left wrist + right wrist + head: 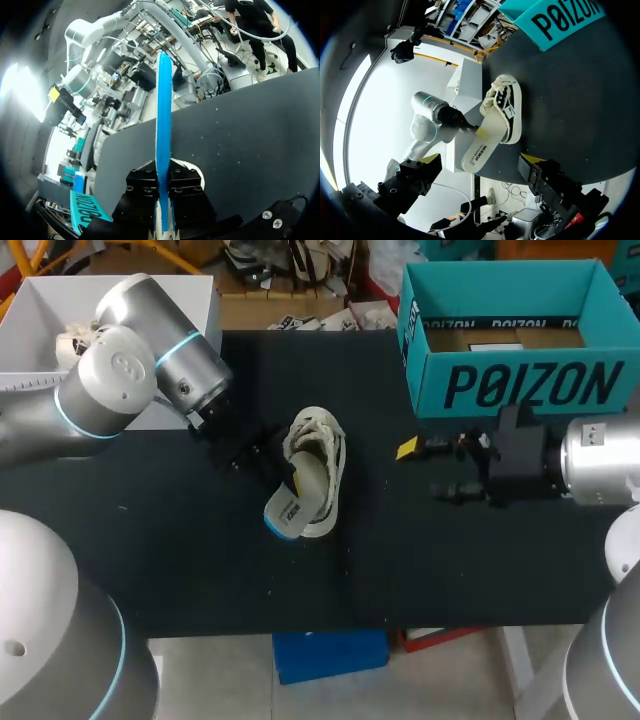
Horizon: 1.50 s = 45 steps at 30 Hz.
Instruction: Take the shoe out of the shoebox, open the shoe tongue, remove and reinsert the insole, then place the shoe into the shoebox
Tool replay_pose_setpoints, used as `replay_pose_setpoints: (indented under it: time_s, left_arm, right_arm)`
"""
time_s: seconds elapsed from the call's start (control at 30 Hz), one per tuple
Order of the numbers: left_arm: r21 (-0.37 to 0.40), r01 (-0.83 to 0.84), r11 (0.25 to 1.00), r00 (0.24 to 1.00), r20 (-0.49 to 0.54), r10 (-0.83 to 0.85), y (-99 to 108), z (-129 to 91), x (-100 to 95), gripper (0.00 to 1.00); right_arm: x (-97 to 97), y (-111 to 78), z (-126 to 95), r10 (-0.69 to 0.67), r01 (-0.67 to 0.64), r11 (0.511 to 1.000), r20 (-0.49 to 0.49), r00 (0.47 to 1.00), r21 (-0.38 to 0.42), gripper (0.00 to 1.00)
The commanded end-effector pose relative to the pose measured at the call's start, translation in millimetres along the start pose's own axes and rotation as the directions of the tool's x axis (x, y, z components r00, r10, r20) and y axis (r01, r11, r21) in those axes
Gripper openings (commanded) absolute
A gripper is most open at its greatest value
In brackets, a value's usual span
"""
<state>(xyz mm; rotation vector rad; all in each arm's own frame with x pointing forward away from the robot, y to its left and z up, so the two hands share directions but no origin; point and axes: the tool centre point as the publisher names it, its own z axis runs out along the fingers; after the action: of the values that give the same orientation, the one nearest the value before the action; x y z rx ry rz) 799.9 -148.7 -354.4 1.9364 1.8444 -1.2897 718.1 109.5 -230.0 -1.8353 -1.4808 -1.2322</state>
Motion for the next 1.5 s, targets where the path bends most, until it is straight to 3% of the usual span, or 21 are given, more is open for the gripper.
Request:
replay_pose_setpoints:
  time_s: [0.03,0.73,0.8,0.87,0.9,1.17,1.5]
  left_arm:
    - [-0.017,-0.010,1.000,1.000,0.003,0.011,13,4,-1.6,0.00]
    - [-0.062,0.018,0.998,1.000,-0.006,-0.018,50,7,-8.9,0.01]
    - [-0.063,0.019,0.998,1.000,-0.009,-0.020,50,7,-10.0,0.19]
    - [-0.059,0.019,0.998,1.000,-0.011,-0.020,48,6,-13.4,0.41]
    - [-0.056,0.018,0.998,1.000,-0.011,-0.019,47,5,-14.8,0.44]
    - [-0.039,0.000,0.999,1.000,-0.010,0.000,28,-1,-21.5,0.44]
    - [0.001,-0.012,1.000,0.999,-0.030,0.012,3,6,-15.5,0.41]
  right_arm:
    - [0.2,-0.2,-1,0.001,-0.001,1.000,0.001,1.000,0.001,1.00]
    - [0.2,-0.2,-1,0.001,-0.001,1.000,0.001,1.000,0.001,1.00]
    - [0.2,-0.2,-1,0.001,-0.001,1.000,0.001,1.000,0.001,1.00]
    - [0.2,-0.2,-1,0.001,-0.001,1.000,0.001,1.000,0.001,1.00]
    - [0.2,-0.2,-1,0.001,-0.001,1.000,0.001,1.000,0.001,1.00]
    - [0.2,-0.2,-1,0.001,-0.001,1.000,0.001,1.000,0.001,1.00]
    - [0.2,-0.2,-1,0.001,-0.001,1.000,0.001,1.000,0.001,1.00]
